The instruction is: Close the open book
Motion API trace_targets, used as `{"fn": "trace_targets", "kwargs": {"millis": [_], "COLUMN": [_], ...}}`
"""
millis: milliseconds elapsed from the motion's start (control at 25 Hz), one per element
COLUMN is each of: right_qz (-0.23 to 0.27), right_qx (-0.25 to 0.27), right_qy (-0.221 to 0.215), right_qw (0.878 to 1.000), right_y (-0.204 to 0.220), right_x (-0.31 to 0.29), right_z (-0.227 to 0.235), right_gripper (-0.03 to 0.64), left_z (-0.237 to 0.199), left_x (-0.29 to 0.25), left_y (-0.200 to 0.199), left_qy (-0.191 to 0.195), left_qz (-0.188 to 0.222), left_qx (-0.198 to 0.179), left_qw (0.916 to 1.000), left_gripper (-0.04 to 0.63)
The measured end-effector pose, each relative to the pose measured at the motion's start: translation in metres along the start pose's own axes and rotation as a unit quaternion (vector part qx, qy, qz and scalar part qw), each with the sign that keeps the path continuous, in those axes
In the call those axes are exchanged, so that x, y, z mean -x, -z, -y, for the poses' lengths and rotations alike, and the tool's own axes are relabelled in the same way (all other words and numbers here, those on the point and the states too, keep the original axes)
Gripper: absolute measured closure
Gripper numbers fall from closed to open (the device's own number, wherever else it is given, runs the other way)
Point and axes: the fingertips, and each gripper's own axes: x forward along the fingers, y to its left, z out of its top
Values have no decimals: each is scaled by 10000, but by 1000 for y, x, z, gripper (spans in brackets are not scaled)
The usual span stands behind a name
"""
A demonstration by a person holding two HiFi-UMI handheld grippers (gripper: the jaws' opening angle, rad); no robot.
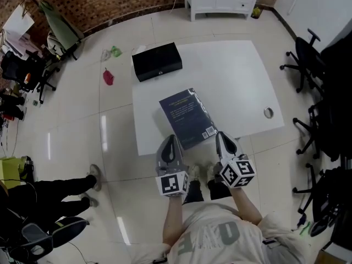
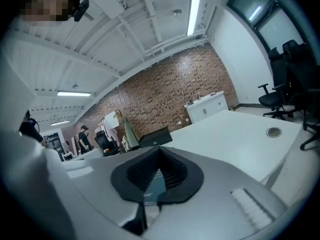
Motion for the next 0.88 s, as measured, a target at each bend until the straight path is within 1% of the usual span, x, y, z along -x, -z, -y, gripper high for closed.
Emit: {"fn": "trace_targets", "kwargs": {"millis": [120, 200, 280, 360, 440, 520, 600, 640, 760, 880], "right_qz": [256, 353, 463, 653, 832, 941, 992, 1019, 1101, 939], "right_qx": [-110, -161, -202, -189, -104, -52, -137, -210, -323, -380], "right_qy": [62, 79, 33, -42, -57, -19, -15, -38, -147, -194], "right_qw": [9996, 9992, 9987, 9977, 9965, 9956, 9950, 9946, 9933, 9947], "right_y": [-8, -9, -10, -14, -13, -3, 14, 22, 37, 61], "right_x": [18, 39, 66, 94, 129, 175, 225, 250, 320, 392], "right_z": [4, 5, 4, 3, 5, 12, 20, 23, 25, 21], "right_gripper": [612, 612, 612, 612, 612, 612, 612, 612, 612, 612], "left_z": [4, 16, 31, 45, 62, 90, 122, 136, 173, 206], "left_x": [11, 28, 51, 71, 93, 126, 171, 195, 260, 324], "left_y": [-11, -14, -21, -27, -26, -27, -29, -26, -6, 16], "left_qy": [52, 186, 256, 201, 179, 337, 519, 534, 446, 305], "left_qz": [240, 333, 383, 404, 444, 590, 762, 798, 705, 297], "left_qx": [204, 269, 213, 91, 102, 277, 489, 542, 486, 468], "left_qw": [9995, 9989, 9987, 9989, 9988, 9973, 9945, 9939, 9953, 9980], "left_gripper": [583, 583, 583, 583, 583, 583, 581, 581, 581, 581]}}
